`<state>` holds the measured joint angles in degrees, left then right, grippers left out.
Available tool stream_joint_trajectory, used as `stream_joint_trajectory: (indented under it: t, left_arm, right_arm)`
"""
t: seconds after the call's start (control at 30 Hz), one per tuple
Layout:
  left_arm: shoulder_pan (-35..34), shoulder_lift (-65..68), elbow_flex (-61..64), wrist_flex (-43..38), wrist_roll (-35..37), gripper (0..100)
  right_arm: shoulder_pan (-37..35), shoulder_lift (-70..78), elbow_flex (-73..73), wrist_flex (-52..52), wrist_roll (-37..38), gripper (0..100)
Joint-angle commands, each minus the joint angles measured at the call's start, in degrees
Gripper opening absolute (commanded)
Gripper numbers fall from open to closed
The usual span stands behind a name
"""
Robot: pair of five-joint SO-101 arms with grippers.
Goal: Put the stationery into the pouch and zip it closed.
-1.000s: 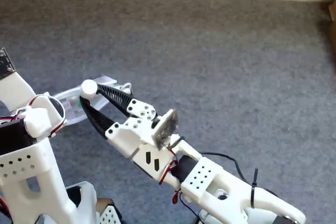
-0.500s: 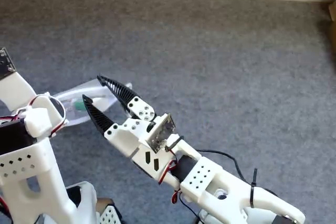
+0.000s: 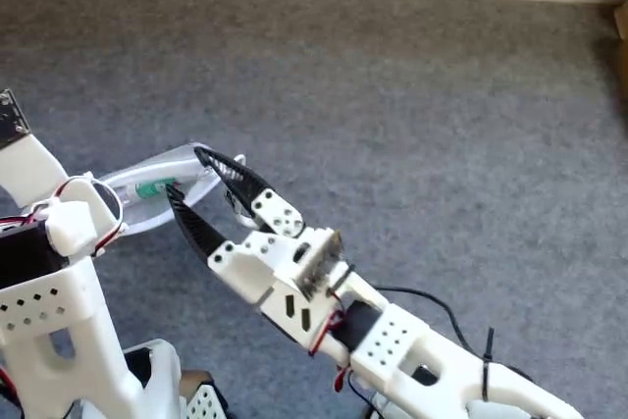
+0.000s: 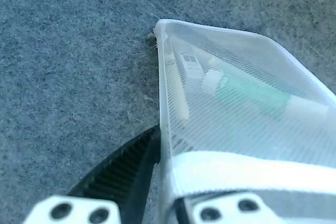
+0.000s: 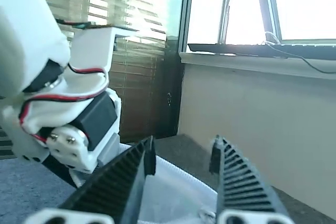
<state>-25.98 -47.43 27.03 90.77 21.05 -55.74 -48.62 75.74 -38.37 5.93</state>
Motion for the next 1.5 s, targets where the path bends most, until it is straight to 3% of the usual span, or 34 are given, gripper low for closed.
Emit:
stream_joint_trajectory:
  t: [0.0, 0.27, 0.43, 0.93, 1.1, 1.47]
  left_arm:
    - [0.7, -0.5, 0.0, -1.3, -0.7, 1]
    - [0.7, -0.5, 0.0, -1.3, -0.7, 1]
    - [0.7, -0.5, 0.0, -1.3, -0.7, 1]
    - [0.7, -0.5, 0.0, -1.3, -0.7, 1]
    - [0.7, -0.5, 0.0, -1.3, -0.7, 1]
    - [0.7, -0.5, 0.0, -1.3, -0.7, 1]
  right_arm:
    - [1.0, -6.5, 0.7, 3.9, 0.9, 15.9]
    - [10.9, -14.5, 1.5, 22.6, 0.5, 15.9]
    - [11.2, -15.2, 1.5, 28.3, 0.5, 15.9]
    - [11.2, -15.0, 5.4, 28.5, 0.5, 15.9]
    - [9.5, -7.9, 4.8, 28.0, 0.5, 15.9]
    - [9.6, 8.5, -0.1, 12.4, 0.4, 15.9]
